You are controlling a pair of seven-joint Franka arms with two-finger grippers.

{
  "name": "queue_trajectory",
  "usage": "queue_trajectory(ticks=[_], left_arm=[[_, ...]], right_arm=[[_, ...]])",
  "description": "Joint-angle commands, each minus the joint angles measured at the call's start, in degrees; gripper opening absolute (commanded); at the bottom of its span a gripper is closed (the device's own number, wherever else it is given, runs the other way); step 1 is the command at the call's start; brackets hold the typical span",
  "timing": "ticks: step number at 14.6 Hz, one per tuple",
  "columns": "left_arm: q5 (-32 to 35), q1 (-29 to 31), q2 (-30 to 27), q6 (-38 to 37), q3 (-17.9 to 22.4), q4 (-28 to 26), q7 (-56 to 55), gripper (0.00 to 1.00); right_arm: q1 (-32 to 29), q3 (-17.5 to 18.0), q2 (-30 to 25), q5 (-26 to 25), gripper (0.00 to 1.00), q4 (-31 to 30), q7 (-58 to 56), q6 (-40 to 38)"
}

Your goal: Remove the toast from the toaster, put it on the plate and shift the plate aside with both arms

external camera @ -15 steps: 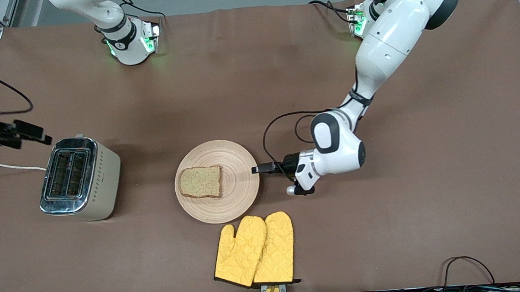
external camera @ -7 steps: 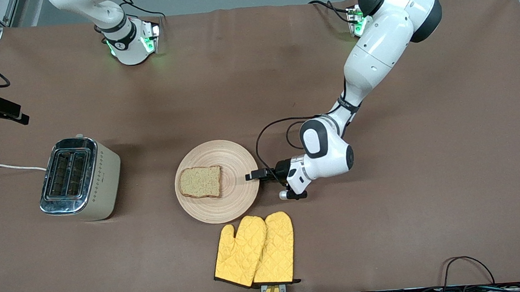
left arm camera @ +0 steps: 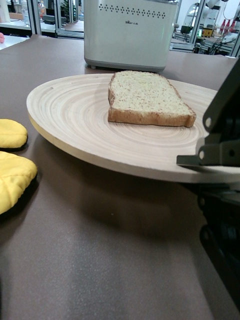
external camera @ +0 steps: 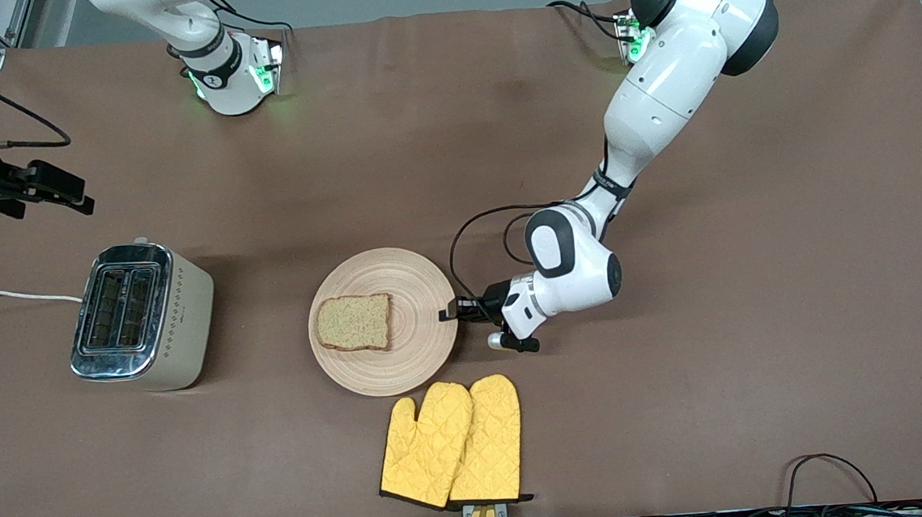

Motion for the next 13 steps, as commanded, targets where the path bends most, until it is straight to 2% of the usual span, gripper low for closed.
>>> queue_trajectory(ticks=[1, 3, 5, 9, 11, 13], left_arm=[[-1.0, 0.7, -0.3, 0.8, 0.1, 0.6, 2.3, 0.01], [-0.6, 2.6, -3.3, 0.1, 0.0, -1.9, 2.4, 0.00], [-0.8, 6.8, -7.7, -3.4, -2.0, -6.4, 3.2, 0.00], [-0.3, 20.5, -14.6, -17.7, -4.6, -15.5, 10.6, 0.00], [-0.3, 27.4, -15.5, -25.5, -4.5, -18.1, 17.1, 0.00], [4.5, 34.7, -15.1, -30.7, -4.4, -19.0, 20.0, 0.00]], right_arm=[[-3.9, 2.5, -1.5, -1.5, 1.00, -0.6, 0.3, -0.5], [-4.2, 2.5, -1.4, -5.4, 1.00, -0.5, -0.8, -0.1], [-7.1, 3.9, -1.3, -5.5, 1.00, -0.5, -2.3, 0.0], [-9.3, 4.2, -1.4, -3.4, 1.00, -0.5, -3.0, -0.5], [-9.5, 3.8, -1.4, -1.8, 1.00, -0.4, -4.3, -0.5], [-9.3, 4.1, -1.5, -1.8, 1.00, -0.4, -4.9, -0.7]])
